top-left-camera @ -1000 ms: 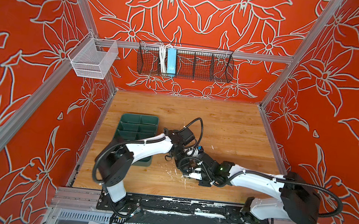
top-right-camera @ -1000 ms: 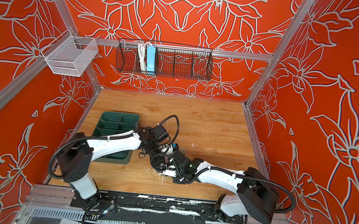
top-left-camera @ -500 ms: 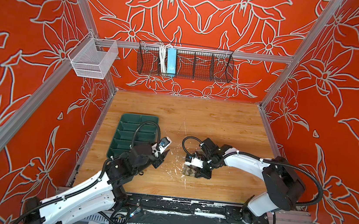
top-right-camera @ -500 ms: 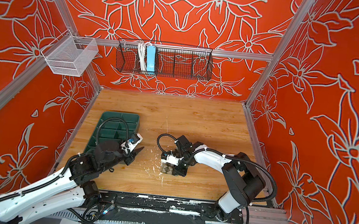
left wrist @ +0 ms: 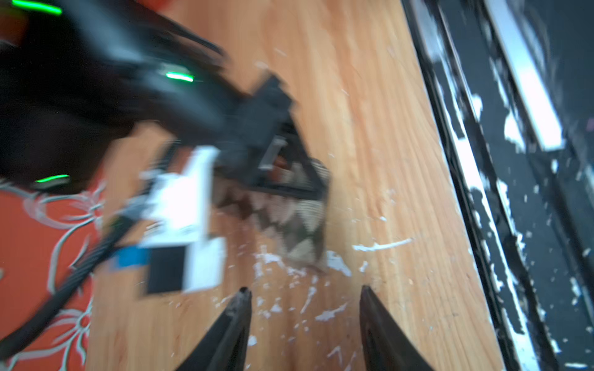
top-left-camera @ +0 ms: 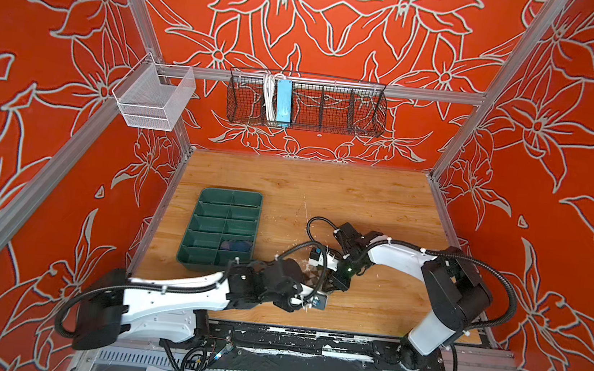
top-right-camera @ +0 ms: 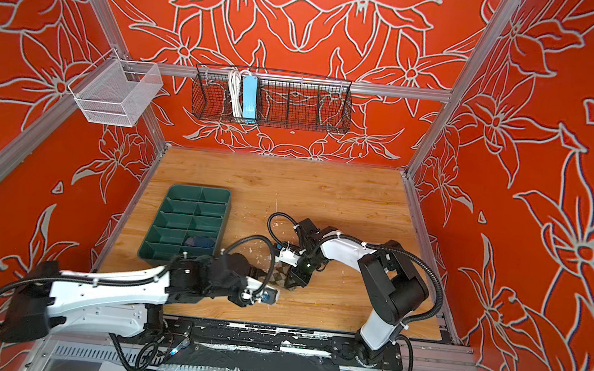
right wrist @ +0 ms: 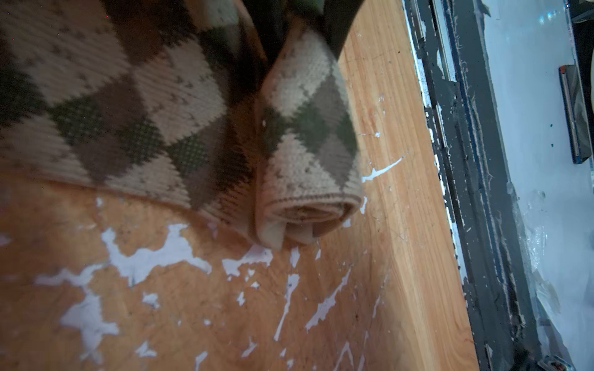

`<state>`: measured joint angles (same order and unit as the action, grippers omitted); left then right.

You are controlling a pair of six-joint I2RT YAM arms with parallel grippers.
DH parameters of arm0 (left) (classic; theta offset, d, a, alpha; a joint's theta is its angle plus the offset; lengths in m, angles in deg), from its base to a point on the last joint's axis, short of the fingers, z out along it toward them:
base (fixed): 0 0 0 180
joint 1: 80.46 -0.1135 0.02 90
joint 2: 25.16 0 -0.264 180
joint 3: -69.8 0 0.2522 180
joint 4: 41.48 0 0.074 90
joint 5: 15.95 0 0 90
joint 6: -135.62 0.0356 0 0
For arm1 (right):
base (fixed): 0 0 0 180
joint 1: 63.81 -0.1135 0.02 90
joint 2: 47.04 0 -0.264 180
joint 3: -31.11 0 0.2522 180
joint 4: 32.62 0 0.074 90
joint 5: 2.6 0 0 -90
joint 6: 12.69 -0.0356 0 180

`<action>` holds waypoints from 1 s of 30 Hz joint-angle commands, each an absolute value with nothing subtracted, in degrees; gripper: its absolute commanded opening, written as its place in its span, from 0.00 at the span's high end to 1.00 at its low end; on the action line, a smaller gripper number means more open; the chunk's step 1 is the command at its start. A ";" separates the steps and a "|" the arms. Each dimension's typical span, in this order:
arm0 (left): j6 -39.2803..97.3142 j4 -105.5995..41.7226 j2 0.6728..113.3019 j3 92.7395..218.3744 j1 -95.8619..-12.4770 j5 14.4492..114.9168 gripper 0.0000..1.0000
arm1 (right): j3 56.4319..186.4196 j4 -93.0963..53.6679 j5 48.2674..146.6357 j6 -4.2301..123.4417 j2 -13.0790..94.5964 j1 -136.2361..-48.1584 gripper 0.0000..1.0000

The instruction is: Roll the socks

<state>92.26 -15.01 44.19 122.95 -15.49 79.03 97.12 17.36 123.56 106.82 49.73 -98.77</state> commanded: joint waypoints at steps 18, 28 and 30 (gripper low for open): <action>88.36 -26.01 73.21 131.78 -16.10 93.01 0.87 | 95.29 18.21 119.21 107.61 50.08 -97.65 0.80; 85.00 -9.84 75.13 136.90 -17.43 86.21 0.99 | 88.12 3.74 109.36 100.51 27.57 -93.97 0.50; 84.33 -5.97 75.55 139.02 -17.66 84.40 0.98 | 85.62 -1.17 102.55 97.11 21.82 -92.66 0.42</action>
